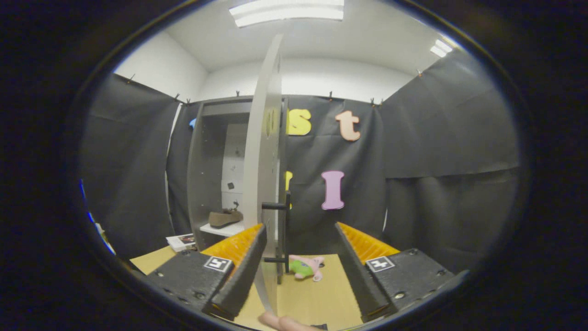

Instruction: Open the shoe cabinet door, grab the shoes and put them into the shoe cabinet, then close the shoe cabinet door.

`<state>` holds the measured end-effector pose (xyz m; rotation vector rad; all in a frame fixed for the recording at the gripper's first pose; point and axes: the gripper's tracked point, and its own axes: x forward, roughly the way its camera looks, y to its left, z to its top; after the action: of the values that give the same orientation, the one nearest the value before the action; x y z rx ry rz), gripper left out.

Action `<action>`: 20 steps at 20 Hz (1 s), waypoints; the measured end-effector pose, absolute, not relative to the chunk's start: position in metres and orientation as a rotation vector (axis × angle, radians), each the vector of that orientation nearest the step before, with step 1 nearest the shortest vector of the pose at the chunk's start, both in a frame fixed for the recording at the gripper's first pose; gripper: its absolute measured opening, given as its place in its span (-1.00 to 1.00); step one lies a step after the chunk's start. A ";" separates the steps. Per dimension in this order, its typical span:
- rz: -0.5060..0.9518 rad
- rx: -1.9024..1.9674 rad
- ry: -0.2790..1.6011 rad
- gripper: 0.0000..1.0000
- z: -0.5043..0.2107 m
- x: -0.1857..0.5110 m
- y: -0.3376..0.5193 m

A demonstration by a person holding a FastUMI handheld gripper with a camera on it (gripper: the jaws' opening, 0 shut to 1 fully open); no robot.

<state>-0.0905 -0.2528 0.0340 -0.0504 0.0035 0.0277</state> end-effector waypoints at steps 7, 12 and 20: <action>-0.063 -0.006 0.022 1.00 0.041 -0.115 -0.213; -0.013 0.026 -0.004 1.00 0.040 -0.111 -0.161; 0.054 -0.017 -0.008 1.00 -0.046 -0.095 -0.060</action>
<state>-0.0949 -0.0604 -0.0463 -0.0175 -0.0080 0.0536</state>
